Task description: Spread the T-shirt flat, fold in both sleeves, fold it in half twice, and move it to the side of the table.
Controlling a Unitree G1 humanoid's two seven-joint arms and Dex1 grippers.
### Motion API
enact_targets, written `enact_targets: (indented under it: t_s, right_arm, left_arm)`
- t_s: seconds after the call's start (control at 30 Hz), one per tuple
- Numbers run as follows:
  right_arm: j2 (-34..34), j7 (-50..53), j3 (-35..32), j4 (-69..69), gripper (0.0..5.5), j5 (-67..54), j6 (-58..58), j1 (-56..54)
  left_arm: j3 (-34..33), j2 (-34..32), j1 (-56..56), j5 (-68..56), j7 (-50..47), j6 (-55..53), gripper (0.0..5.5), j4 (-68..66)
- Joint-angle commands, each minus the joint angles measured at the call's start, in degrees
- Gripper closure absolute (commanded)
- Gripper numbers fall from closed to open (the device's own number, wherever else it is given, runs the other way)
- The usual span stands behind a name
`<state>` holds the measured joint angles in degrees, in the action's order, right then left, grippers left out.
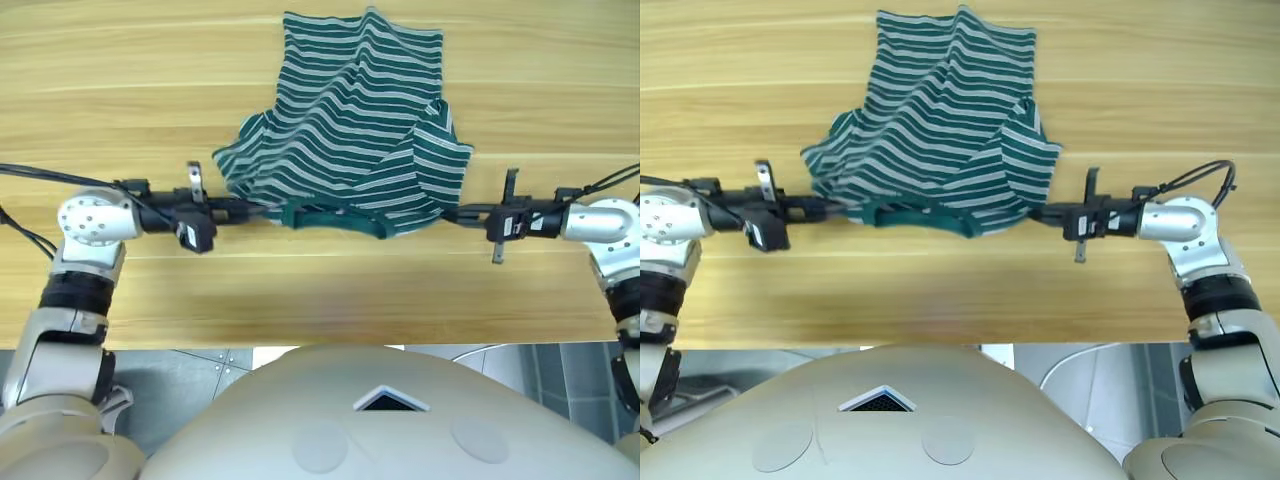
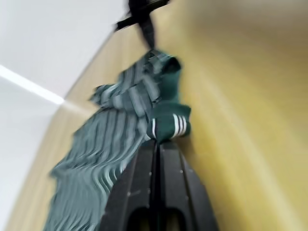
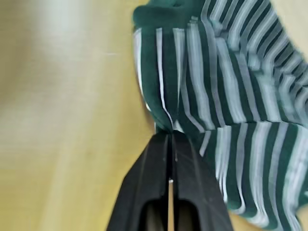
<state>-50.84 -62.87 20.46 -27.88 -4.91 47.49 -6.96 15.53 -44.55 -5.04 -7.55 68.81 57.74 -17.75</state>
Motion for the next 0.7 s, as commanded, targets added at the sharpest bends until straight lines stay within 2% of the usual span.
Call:
enact_targets:
  t_s: [0.03,0.13,0.3,0.33,0.43,0.53,0.63,0.7]
  right_arm:
    - [-3.14,-3.95,-0.01,5.46,5.5,-2.1,-1.51,4.84]
    - [-4.38,-5.62,-0.5,9.45,5.5,-4.3,-2.54,8.29]
    - [-3.06,-4.48,0.14,11.26,5.5,0.14,-6.79,9.88]
    - [-3.09,-4.27,0.0,11.5,5.23,0.29,-7.56,10.13]
    - [-4.46,-4.8,-0.66,12.98,4.9,-0.46,-8.28,11.21]
    - [-5.3,-3.2,-2.68,13.98,4.48,-0.13,-6.75,12.07]
    - [-5.26,-1.75,-4.18,10.18,4.45,1.43,-5.27,11.34]
    - [-5.96,-1.02,-6.31,7.96,4.45,0.2,-4.39,11.55]
  left_arm:
    - [2.05,-3.15,2.32,3.06,-0.29,-3.66,5.31,6.31]
    - [3.64,-4.04,2.95,4.32,-0.18,-5.37,4.73,7.79]
    - [5.11,-4.74,0.96,5.23,0.54,-8.08,3.96,4.56]
    - [5.33,-4.79,0.94,5.19,0.72,-8.3,3.8,4.36]
    - [5.47,-5.37,1.67,4.81,0.86,-8.63,3.46,4.92]
    - [5.1,-7.02,2.76,-0.38,2.26,-8.2,3.07,6.91]
    - [3.06,-7.74,3.69,-10.87,3.9,-8.06,2.75,9.25]
    - [0.31,-6.94,3.25,-17.81,4.99,-7.42,2.35,8.51]
